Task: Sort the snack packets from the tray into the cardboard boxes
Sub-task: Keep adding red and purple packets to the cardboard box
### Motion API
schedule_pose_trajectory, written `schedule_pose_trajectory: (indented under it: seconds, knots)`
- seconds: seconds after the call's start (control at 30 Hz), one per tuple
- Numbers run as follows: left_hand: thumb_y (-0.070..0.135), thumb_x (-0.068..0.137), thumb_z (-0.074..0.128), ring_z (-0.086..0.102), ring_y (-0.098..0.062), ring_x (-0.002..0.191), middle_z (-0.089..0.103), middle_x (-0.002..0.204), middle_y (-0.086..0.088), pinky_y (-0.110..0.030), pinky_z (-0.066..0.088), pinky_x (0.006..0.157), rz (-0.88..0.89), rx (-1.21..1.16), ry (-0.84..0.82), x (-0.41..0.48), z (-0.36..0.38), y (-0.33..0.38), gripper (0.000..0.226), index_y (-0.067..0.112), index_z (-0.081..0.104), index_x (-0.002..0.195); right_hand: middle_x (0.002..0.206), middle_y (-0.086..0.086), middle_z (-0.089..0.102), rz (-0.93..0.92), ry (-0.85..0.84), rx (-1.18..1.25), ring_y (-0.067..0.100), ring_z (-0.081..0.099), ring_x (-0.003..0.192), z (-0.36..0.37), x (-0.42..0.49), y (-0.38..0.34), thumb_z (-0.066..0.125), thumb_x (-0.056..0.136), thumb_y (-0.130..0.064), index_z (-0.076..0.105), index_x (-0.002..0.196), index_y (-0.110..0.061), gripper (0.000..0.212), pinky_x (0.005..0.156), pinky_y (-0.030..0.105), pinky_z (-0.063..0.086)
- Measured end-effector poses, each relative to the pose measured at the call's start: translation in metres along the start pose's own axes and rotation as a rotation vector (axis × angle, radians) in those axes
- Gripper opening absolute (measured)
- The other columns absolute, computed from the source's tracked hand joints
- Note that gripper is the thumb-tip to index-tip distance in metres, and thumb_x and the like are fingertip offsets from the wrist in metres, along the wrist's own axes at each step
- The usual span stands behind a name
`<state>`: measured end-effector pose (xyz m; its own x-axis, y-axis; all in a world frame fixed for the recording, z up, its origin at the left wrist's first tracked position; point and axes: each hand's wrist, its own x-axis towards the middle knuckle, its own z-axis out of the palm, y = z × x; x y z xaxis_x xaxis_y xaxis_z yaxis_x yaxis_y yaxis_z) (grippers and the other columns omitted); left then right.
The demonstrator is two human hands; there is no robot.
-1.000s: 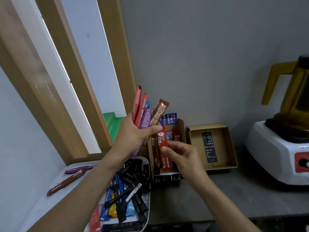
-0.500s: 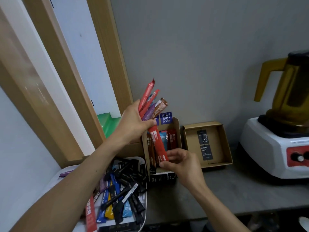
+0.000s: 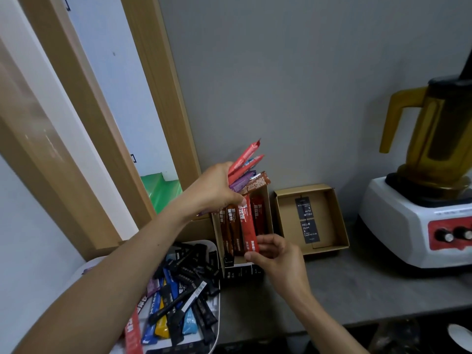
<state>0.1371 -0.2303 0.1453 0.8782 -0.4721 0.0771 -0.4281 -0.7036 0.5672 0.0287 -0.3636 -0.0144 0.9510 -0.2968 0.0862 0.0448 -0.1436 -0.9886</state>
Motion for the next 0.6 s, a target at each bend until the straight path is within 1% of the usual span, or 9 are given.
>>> schedule_pose_trajectory:
  seconds: [0.03, 0.1, 0.2, 0.23, 0.3, 0.33, 0.43, 0.5, 0.6]
  knots:
    - [0.021, 0.08, 0.086, 0.064, -0.015, 0.101, 0.064, 0.113, 0.003, -0.025, 0.051, 0.074, -0.005, 0.015, 0.021, 0.002, 0.002, 0.0, 0.06, 0.023, 0.052, 0.129, 0.106, -0.009, 0.076, -0.02, 0.035, -0.075, 0.001, 0.072, 0.096, 0.0, 0.0, 0.001, 0.086, 0.08, -0.023, 0.068, 0.112, -0.028, 0.037, 0.09, 0.033, 0.062]
    - [0.022, 0.081, 0.085, 0.064, -0.017, 0.097, 0.064, 0.111, 0.0, -0.029, 0.054, 0.075, -0.024, 0.049, 0.062, 0.008, 0.006, 0.0, 0.058, 0.021, 0.051, 0.128, 0.125, -0.015, 0.066, -0.135, 0.129, -0.372, 0.0, 0.067, 0.106, 0.003, -0.004, 0.005, 0.077, 0.088, -0.036, 0.06, 0.131, -0.031, 0.047, 0.09, 0.027, 0.061]
    - [0.019, 0.082, 0.082, 0.063, -0.017, 0.092, 0.061, 0.105, -0.001, -0.028, 0.053, 0.069, -0.065, 0.078, 0.068, 0.018, 0.011, 0.002, 0.059, 0.018, 0.05, 0.131, 0.135, -0.009, 0.053, -0.38, 0.212, -0.67, 0.003, 0.054, 0.116, 0.011, -0.017, 0.009, 0.072, 0.088, -0.044, 0.053, 0.135, -0.029, 0.053, 0.081, 0.013, 0.049]
    - [0.018, 0.083, 0.082, 0.063, -0.019, 0.094, 0.06, 0.107, -0.002, -0.029, 0.053, 0.07, -0.078, 0.076, 0.067, 0.022, 0.012, 0.003, 0.06, 0.017, 0.049, 0.133, 0.135, -0.005, 0.053, -0.444, 0.211, -0.71, 0.006, 0.054, 0.118, 0.014, -0.021, 0.011, 0.074, 0.086, -0.042, 0.056, 0.133, -0.027, 0.053, 0.082, 0.015, 0.049]
    - [0.017, 0.084, 0.081, 0.062, -0.022, 0.099, 0.06, 0.113, -0.005, -0.032, 0.054, 0.075, -0.112, 0.05, 0.068, 0.029, 0.015, 0.005, 0.062, 0.017, 0.048, 0.136, 0.133, 0.0, 0.054, -0.521, 0.195, -0.747, 0.015, 0.055, 0.122, 0.02, -0.025, 0.016, 0.077, 0.083, -0.036, 0.06, 0.13, -0.023, 0.052, 0.09, 0.025, 0.055]
    - [0.016, 0.084, 0.081, 0.061, -0.022, 0.1, 0.059, 0.114, -0.005, -0.032, 0.054, 0.076, -0.129, 0.039, 0.068, 0.033, 0.016, 0.005, 0.062, 0.017, 0.048, 0.136, 0.133, 0.0, 0.053, -0.54, 0.175, -0.752, 0.016, 0.055, 0.123, 0.023, -0.026, 0.018, 0.074, 0.083, -0.035, 0.06, 0.129, -0.023, 0.05, 0.093, 0.03, 0.056]
    - [0.013, 0.086, 0.078, 0.057, -0.021, 0.098, 0.057, 0.114, -0.006, -0.028, 0.048, 0.068, -0.157, 0.046, 0.041, 0.044, 0.026, 0.006, 0.061, 0.016, 0.047, 0.138, 0.137, -0.005, 0.052, -0.519, 0.103, -0.798, 0.013, 0.054, 0.127, 0.028, -0.024, 0.016, 0.06, 0.09, -0.034, 0.059, 0.134, -0.025, 0.045, 0.103, 0.026, 0.049]
    - [0.013, 0.086, 0.079, 0.057, -0.022, 0.101, 0.059, 0.12, -0.008, -0.029, 0.048, 0.07, -0.163, 0.059, 0.033, 0.051, 0.033, 0.007, 0.063, 0.015, 0.047, 0.14, 0.144, -0.003, 0.049, -0.478, 0.042, -0.868, 0.014, 0.05, 0.133, 0.032, -0.017, 0.014, 0.056, 0.097, -0.033, 0.055, 0.141, -0.024, 0.045, 0.11, 0.029, 0.047]
    - [0.013, 0.084, 0.081, 0.06, -0.026, 0.112, 0.06, 0.126, -0.009, -0.032, 0.049, 0.076, -0.168, 0.078, 0.077, 0.058, 0.041, 0.003, 0.065, 0.015, 0.049, 0.139, 0.139, 0.005, 0.056, -0.42, 0.006, -1.006, 0.021, 0.054, 0.128, 0.036, -0.003, 0.009, 0.059, 0.096, -0.028, 0.06, 0.134, -0.019, 0.039, 0.105, 0.037, 0.053]
